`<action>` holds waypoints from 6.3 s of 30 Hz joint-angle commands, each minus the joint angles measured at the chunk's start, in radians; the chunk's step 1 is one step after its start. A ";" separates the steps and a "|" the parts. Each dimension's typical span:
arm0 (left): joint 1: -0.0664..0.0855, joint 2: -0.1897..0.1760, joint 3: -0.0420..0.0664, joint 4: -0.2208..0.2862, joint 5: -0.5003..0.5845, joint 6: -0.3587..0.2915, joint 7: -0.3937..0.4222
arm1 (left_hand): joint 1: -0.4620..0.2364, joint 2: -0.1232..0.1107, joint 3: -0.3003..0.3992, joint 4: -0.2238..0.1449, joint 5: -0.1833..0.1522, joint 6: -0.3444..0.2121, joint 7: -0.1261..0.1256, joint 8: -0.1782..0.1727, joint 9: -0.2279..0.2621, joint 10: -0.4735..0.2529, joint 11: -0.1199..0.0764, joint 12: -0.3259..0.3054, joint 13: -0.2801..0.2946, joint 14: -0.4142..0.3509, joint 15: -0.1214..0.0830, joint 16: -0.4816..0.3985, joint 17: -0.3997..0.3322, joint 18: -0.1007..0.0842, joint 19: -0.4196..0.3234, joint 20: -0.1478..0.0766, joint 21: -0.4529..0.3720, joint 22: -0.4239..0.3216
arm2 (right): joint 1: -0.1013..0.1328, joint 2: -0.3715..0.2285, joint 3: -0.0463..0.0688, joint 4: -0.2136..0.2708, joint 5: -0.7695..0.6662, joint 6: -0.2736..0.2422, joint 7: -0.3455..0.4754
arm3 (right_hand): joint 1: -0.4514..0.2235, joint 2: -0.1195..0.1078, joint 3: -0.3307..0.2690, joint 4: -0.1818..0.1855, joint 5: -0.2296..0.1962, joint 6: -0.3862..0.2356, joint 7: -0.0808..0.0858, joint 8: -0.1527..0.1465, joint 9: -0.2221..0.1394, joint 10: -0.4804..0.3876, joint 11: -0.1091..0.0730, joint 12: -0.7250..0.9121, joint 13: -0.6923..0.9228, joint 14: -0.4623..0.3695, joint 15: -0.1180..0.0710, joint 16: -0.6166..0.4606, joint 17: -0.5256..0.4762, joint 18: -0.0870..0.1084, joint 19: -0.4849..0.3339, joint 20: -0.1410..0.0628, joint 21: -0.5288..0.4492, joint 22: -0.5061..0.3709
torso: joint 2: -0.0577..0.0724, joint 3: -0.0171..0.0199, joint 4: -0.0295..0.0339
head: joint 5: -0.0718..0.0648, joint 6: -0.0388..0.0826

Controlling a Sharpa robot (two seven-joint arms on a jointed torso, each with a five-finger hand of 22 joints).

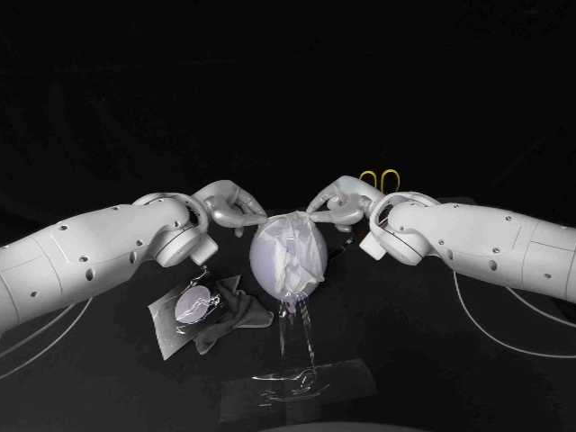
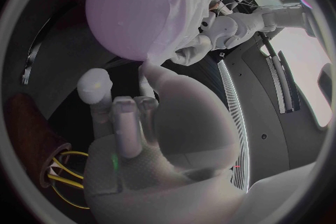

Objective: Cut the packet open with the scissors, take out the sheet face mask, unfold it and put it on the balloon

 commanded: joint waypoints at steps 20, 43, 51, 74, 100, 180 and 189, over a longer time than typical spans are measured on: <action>0.001 0.000 0.001 0.002 -0.022 -0.078 -0.016 | -0.033 -0.018 0.075 -0.022 0.003 -0.025 0.005 0.045 0.134 0.001 0.008 0.023 0.011 0.019 0.005 0.009 0.013 0.000 0.027 -0.006 0.033 0.032 | 0.014 0.001 0.005 0.007 -0.223 0.027 -0.157 | -0.011 -0.003 0.018 -0.020 0.000 -0.007 -0.004 0.020 0.055 0.106 -0.010 0.003 0.263 0.106 -0.008 0.004 0.263 -0.006 0.006 -0.004 0.000 0.107 | 0.002 -0.0001 -0.0002 | 0.000 -0.001; 0.001 -0.002 0.001 0.004 -0.044 -0.051 -0.079 | -0.052 -0.029 0.122 -0.041 0.004 -0.032 0.007 0.056 0.157 -0.006 0.010 0.028 0.007 0.017 0.006 0.009 0.006 0.000 0.023 -0.010 0.041 0.035 | 0.015 -0.016 0.005 0.042 -0.308 -0.045 -0.181 | -0.021 -0.009 0.038 -0.033 0.000 -0.020 -0.002 0.029 0.067 0.106 -0.009 0.003 0.263 0.106 -0.008 0.004 0.263 -0.006 0.009 -0.007 0.001 0.107 | 0.002 0.0007 -0.0010 | 0.001 -0.001; 0.001 -0.003 0.001 0.004 -0.048 -0.054 -0.089 | -0.059 -0.033 0.139 -0.049 0.004 -0.034 0.007 0.059 0.164 -0.005 0.011 0.031 0.009 0.019 0.007 0.008 0.009 0.000 0.024 -0.011 0.045 0.038 | 0.015 -0.024 0.005 0.041 -0.324 -0.022 -0.199 | -0.022 -0.010 0.042 -0.036 0.000 -0.023 -0.001 0.031 0.070 0.106 -0.009 0.003 0.263 0.106 -0.008 0.004 0.263 -0.006 0.009 -0.006 0.000 0.107 | 0.002 0.0003 -0.0001 | -0.002 0.000; 0.001 -0.046 0.000 0.034 0.067 -0.150 -0.013 | -0.139 -0.066 0.199 -0.037 0.001 -0.122 0.027 0.020 0.186 -0.058 0.032 -0.119 -0.093 -0.082 0.026 -0.048 -0.208 0.011 -0.055 -0.008 -0.007 -0.040 | 0.014 -0.050 0.004 0.034 -0.298 -0.067 -0.236 | -0.014 -0.072 0.104 -0.108 0.001 -0.300 0.107 -0.141 0.000 -0.188 0.082 -0.404 -0.029 -0.089 0.069 -0.093 -0.077 0.047 -0.246 0.052 -0.405 0.014 | 0.001 -0.0007 -0.0014 | -0.004 -0.003; -0.072 -0.357 -0.037 0.454 0.216 -0.224 0.151 | -0.165 -0.127 0.082 0.002 0.003 -0.147 0.072 -0.093 0.166 0.115 0.072 -0.507 -0.367 -0.193 0.056 -0.307 -0.609 0.015 0.010 0.010 -0.173 -0.173 | -0.094 -0.357 0.001 0.516 -0.291 -0.491 0.098 | -0.078 -0.073 0.114 -0.073 0.001 -0.159 0.079 -0.089 0.001 -0.078 0.060 -0.274 0.024 -0.008 0.053 -0.054 0.030 0.041 -0.163 0.051 -0.291 0.043 | -0.036 -0.0060 0.0018 | 0.026 -0.080; -0.145 -0.145 0.026 0.403 -0.626 -0.370 0.026 | -0.044 -0.110 0.040 -0.075 0.003 -0.201 0.072 -0.003 0.084 0.092 0.065 0.088 0.106 0.219 0.051 0.039 0.455 -0.090 0.473 -0.010 0.270 0.454 | -0.183 -0.257 0.001 0.512 -0.696 -0.442 -0.196 | -0.092 -0.108 0.087 -0.057 0.000 -0.121 0.065 -0.101 -0.018 0.022 0.047 -0.127 0.144 0.064 0.040 -0.015 0.167 0.019 -0.075 0.036 -0.168 0.073 | -0.032 -0.0043 0.0006 | 0.010 -0.076; -0.144 -0.141 0.026 0.404 -0.642 -0.333 0.016 | -0.043 -0.119 0.042 -0.078 0.003 -0.178 0.069 0.014 0.084 0.114 0.063 0.102 0.131 0.227 0.050 0.041 0.473 -0.093 0.483 -0.009 0.279 0.471 | -0.183 -0.254 0.001 0.506 -0.697 -0.436 -0.203 | -0.094 -0.110 0.085 -0.056 0.000 -0.121 0.066 -0.102 -0.019 0.021 0.047 -0.129 0.142 0.063 0.040 -0.015 0.166 0.019 -0.076 0.036 -0.170 0.072 | -0.032 -0.0045 0.0005 | 0.009 -0.078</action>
